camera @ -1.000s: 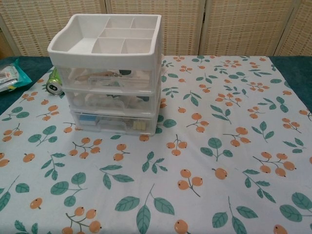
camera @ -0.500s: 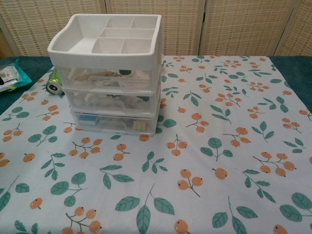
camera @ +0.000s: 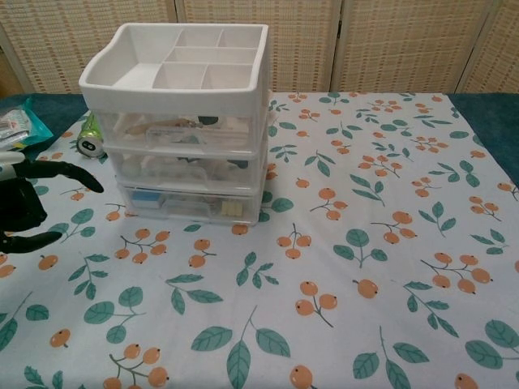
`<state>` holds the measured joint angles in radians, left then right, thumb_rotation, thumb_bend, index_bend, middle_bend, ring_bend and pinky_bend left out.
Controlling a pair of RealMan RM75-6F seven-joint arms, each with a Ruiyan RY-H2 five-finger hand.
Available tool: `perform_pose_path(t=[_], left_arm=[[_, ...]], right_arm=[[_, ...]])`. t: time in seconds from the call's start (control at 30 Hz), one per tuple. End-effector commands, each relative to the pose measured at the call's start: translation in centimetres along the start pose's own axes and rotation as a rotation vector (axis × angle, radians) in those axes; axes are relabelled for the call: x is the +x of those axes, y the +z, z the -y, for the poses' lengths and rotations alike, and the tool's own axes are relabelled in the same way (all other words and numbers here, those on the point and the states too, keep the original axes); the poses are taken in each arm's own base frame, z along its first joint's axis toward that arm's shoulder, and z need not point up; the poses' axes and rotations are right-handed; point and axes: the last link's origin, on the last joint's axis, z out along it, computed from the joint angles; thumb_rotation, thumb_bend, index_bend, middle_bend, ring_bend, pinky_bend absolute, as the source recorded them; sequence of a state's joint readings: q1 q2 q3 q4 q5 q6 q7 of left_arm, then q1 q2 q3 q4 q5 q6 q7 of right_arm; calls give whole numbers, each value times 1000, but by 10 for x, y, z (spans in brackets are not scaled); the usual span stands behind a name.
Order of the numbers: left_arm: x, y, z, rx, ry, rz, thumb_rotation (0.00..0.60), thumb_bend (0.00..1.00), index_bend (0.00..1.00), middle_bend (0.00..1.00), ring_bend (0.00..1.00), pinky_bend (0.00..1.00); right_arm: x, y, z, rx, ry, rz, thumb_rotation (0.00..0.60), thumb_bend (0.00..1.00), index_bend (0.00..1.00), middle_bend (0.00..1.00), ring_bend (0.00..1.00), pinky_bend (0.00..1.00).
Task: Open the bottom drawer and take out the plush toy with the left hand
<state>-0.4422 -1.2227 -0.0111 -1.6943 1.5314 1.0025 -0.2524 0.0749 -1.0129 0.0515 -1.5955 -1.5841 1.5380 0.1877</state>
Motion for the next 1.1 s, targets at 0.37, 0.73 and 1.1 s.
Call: perform_pose_path(t=[0.37,0.73,1.1], left_arm=[[-34,42,-34,14,-380,366,600,397,0,960,1000,1000],[-41,71,-46,50,-498,420,600,439,0,960,1000,1000],[-53,87,-46,130,-620,402,600,448,0,959,1000,1000]], right_arm=[[0,1,2,1,0,-2,600,334,138,268,222,222],[0,3,1,-1,3,-5,600,334,138,268,231,222],[3,3,0,-1,1,-21,600,334,138,268,231,223]])
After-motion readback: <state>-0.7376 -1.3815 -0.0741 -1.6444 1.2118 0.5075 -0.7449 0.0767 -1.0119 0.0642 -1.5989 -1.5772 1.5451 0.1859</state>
